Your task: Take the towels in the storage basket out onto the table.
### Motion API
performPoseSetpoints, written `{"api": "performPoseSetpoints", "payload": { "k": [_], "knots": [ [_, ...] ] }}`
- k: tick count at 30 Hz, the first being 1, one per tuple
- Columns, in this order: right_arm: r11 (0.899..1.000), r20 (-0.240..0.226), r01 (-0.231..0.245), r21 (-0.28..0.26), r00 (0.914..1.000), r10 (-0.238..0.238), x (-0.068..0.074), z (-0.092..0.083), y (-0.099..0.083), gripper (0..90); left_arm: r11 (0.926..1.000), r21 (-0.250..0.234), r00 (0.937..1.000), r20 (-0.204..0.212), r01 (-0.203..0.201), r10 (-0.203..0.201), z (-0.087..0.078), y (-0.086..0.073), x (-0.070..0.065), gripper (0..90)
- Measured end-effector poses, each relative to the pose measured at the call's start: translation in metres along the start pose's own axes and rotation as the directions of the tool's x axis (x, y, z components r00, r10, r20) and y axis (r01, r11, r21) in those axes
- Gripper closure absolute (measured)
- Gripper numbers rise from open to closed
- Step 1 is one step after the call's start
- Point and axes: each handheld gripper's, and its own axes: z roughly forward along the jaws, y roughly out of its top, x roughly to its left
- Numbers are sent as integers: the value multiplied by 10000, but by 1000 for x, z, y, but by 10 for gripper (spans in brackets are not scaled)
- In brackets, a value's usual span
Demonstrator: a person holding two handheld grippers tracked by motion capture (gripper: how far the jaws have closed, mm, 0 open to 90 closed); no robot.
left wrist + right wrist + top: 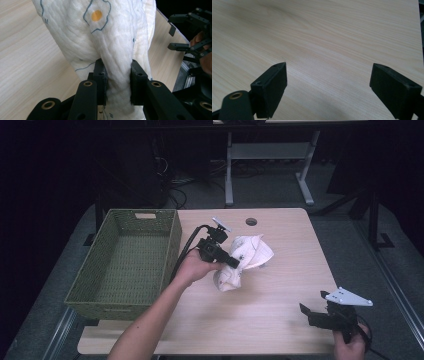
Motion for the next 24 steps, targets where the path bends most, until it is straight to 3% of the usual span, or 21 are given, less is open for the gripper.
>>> {"api": "performPoseSetpoints", "payload": {
  "k": [11, 15, 20, 24],
  "knots": [
    [10000, -62, 74, 40, 10000, -74, 2, 2, 1, 140, 9998, 157, 10000, -26, 88, -88, 17, 4, 3, 709],
    [9999, -78, 81, 61, 9999, -81, 2, 3, 1, 140, 9993, 138, 9994, -22, 353, -353, 28, 4, 5, 707],
    [9999, -85, 71, 111, 9999, -70, 1, 4, 0, 140, 9987, 371, 9994, -79, 348, -345, 43, 4, 8, 707],
    [9999, -91, 70, 92, 9999, -69, 1, 4, 0, 140, 9974, 522, 9985, 238, 488, -501, 54, 2, 10, 704]
  ]
}}
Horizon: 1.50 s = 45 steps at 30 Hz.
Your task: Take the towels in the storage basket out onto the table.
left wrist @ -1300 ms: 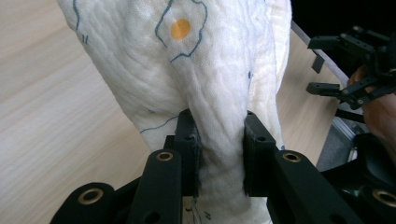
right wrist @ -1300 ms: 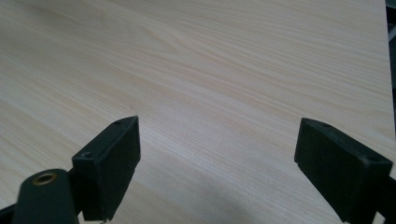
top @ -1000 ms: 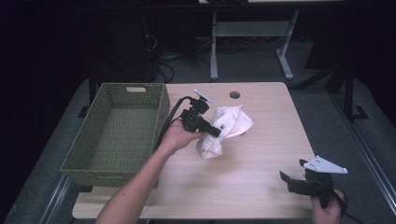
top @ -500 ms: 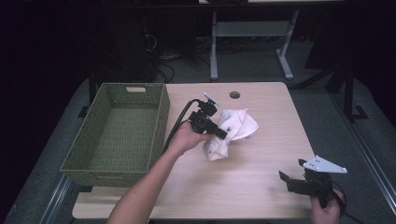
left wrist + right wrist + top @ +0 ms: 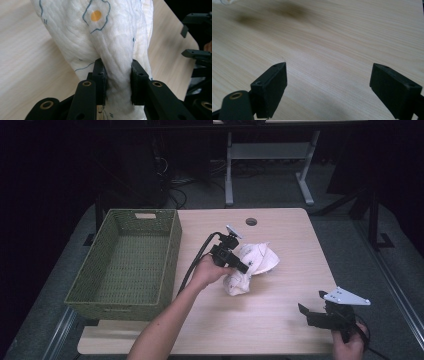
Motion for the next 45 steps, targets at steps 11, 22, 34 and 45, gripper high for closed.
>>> {"api": "performPoseSetpoints", "payload": {
  "k": [11, 22, 34, 45],
  "knots": [
    [10000, -30, 33, 64, 10000, -32, 1, 2, 0, 140, 9984, -384, 9990, -159, 419, -426, 17, -8, 5, 688],
    [10000, -43, 14, 44, 10000, -14, 1, 1, 0, 140, 9958, -714, 9983, -90, 568, -576, 20, -13, 6, 628],
    [9999, -67, 96, 55, 9999, -96, 2, 2, 1, 140, 9944, -986, 9993, -30, 370, -374, 15, -19, 2, 590],
    [9999, 12, 59, 115, 10000, -59, 0, 1, 1, 140, 9891, -1470, 9993, -350, 79, -132, -2, -33, -1, 536]
  ]
}}
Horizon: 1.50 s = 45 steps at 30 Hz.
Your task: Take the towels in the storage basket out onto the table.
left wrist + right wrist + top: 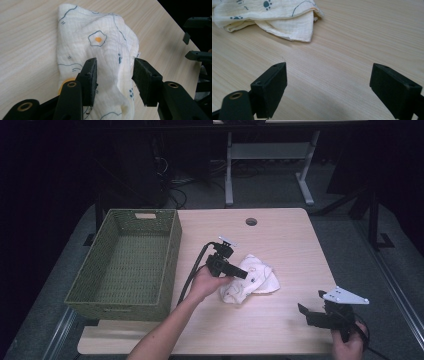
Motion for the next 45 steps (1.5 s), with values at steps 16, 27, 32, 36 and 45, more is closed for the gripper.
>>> {"api": "performPoseSetpoints", "payload": {
  "k": [16, 27, 32, 36, 45],
  "knots": [
    [9999, 27, -86, 56, 10000, 86, 0, 4, -1, 140, 9981, -594, 9997, 171, -169, 180, -20, -23, -8, 406],
    [9998, 96, -134, 142, 9999, 132, -2, 3, -2, 140, 9925, -1117, 9977, 419, -488, 537, -30, -44, -20, 297],
    [9998, 125, -108, 137, 9999, 106, -3, 3, -3, 140, 9895, -1332, 9947, 781, -559, 667, -37, -54, -23, 274],
    [9998, 119, -111, 140, 9999, 109, -2, 2, -3, 140, 9885, -1268, 9929, 747, -829, 929, -43, -63, -26, 273],
    [9999, 109, -54, 154, 9999, 52, 0, 3, -2, 140, 9837, -1429, 9887, 868, -1091, 1223, -50, -82, -34, 256]
  ]
}}
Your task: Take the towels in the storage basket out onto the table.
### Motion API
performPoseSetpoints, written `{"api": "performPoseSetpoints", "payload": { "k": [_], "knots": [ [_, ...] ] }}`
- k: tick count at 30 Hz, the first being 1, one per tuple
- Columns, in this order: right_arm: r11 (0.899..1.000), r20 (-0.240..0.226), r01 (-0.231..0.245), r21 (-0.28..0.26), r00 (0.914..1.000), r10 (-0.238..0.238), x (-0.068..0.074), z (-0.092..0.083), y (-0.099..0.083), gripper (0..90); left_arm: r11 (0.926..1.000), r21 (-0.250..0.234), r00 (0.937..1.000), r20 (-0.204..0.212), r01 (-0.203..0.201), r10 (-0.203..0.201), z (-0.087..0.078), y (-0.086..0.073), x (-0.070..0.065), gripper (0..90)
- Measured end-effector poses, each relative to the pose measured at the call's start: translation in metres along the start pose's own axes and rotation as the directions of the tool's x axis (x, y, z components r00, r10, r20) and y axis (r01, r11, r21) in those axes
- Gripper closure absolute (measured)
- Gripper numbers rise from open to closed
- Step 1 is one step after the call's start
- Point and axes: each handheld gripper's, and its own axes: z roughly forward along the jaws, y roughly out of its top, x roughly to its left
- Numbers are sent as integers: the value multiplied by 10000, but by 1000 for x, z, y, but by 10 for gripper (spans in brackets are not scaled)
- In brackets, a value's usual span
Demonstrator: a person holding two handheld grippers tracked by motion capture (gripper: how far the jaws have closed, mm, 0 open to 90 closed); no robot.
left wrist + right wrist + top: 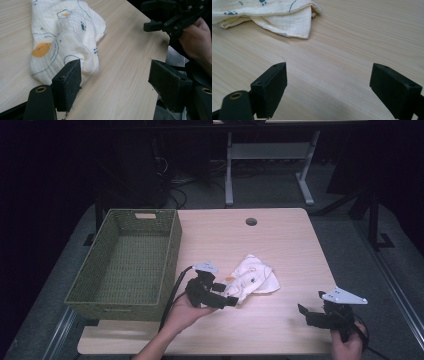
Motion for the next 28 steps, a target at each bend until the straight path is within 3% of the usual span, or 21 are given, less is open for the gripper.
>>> {"api": "performPoseSetpoints", "payload": {
  "k": [2, 10, 16, 25, 28],
  "knots": [
    [10000, 14, -23, -5, 10000, 23, 0, -1, 0, 140, 10000, -4, 9998, 206, 32, -32, -2, -4, 0, 254],
    [10000, 16, -28, 34, 10000, 28, -1, -1, -1, 140, 10000, -48, 10000, 14, -34, 34, -7, -21, 0, 250],
    [10000, 17, 6, 64, 10000, -6, 0, -1, -1, 140, 9999, -107, 9999, 125, 3, -2, -10, -36, -5, 249],
    [10000, 13, 45, 28, 10000, -45, 2, -1, -5, 140, 9988, -32, 9987, -184, -480, 480, -17, -54, -13, 242],
    [10000, -74, 67, 31, 9999, -67, 1, -2, -6, 140, 9986, 271, 9988, 240, -444, 438, -17, -60, -11, 242]
  ]
}}
